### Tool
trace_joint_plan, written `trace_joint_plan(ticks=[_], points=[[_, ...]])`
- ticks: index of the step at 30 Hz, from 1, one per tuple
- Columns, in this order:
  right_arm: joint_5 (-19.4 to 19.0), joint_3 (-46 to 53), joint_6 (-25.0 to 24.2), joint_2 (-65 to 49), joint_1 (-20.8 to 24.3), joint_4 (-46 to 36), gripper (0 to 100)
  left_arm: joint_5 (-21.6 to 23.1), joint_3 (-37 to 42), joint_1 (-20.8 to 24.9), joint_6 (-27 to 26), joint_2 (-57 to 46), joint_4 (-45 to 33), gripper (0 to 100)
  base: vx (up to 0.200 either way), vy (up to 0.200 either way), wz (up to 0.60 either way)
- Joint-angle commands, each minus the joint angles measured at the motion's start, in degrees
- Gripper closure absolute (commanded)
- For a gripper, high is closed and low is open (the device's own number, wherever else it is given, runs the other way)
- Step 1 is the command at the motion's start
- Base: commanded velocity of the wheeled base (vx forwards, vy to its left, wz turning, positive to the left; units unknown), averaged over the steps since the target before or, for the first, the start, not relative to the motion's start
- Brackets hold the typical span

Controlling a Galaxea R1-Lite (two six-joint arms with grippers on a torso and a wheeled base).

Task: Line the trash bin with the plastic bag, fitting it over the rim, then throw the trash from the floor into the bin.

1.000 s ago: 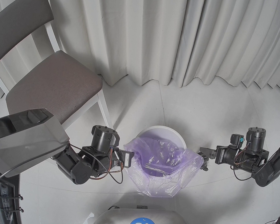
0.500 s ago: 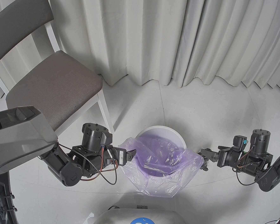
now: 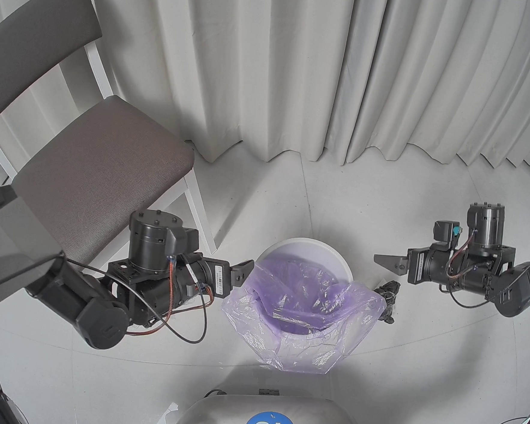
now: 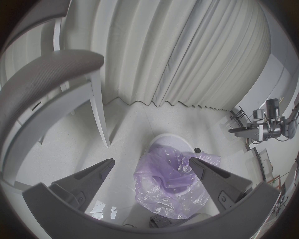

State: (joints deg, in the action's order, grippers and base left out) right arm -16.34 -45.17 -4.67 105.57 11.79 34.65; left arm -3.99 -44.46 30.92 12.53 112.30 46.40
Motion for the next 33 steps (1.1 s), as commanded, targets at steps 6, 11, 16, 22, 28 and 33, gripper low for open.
trace_joint_plan(ticks=[6,11,16,22,28,33], points=[[0.3,-5.0,0.3,2.5,4.6,-2.7,0,0.0,5.3,0.1,0.4,-10.6,0.4,0,0.000,0.000,0.00],[4.7,-4.1,3.2,6.2,10.4,-2.0,0,-0.5,9.2,-0.2,0.5,-10.6,3.3,0,0.000,0.000,0.00],[6.9,-3.3,9.2,8.7,14.5,-1.6,0,-1.7,17.0,-1.3,1.0,-10.8,11.8,0,0.000,0.000,0.00],[6.8,-4.8,15.3,15.0,15.6,1.6,0,-2.6,26.7,-4.2,-0.2,-12.1,24.9,0,0.000,0.000,0.00],[6.3,-7.5,16.9,21.0,15.6,3.1,0,-4.5,27.6,-5.8,0.1,-14.1,26.4,0,0.000,0.000,0.00],[6.6,-9.0,16.3,26.6,17.0,7.5,0,-5.2,27.8,-5.8,0.1,-14.3,26.6,0,0.000,0.000,0.00]])
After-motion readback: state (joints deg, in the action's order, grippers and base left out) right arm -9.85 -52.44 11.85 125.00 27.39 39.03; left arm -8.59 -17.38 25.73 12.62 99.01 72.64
